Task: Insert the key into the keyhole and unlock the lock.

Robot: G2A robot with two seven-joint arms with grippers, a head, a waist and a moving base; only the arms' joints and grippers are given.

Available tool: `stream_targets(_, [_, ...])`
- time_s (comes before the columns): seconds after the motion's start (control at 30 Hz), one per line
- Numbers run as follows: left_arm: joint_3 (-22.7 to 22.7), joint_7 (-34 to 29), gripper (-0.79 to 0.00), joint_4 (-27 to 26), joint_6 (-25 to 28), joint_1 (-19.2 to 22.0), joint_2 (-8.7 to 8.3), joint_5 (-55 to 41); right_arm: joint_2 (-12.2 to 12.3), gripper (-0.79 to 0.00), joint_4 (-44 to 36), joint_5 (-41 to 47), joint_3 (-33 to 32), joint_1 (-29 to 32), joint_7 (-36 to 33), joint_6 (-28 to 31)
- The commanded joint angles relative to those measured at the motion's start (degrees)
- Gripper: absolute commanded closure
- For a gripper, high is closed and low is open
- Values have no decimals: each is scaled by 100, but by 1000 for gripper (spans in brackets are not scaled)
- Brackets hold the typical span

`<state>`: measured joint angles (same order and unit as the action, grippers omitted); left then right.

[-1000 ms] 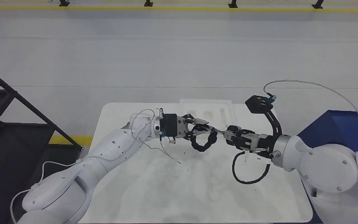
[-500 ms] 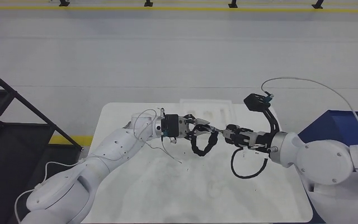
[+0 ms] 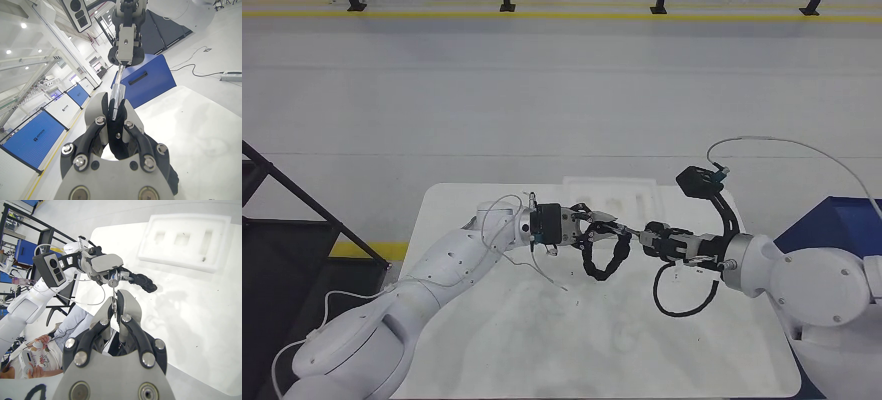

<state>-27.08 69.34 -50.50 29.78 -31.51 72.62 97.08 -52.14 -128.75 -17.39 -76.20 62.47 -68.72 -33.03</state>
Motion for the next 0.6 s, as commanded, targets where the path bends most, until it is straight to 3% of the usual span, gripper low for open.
stream_targets(0.0, [-20, -5, 0, 11, -25, -5, 6, 34, 7, 0, -9, 4, -1, 0, -20, -16])
stream_targets(0.57, [-160, 75, 0, 17, -52, -55, 57, 297, 50, 0, 18, 73, 110, -47, -43, -109])
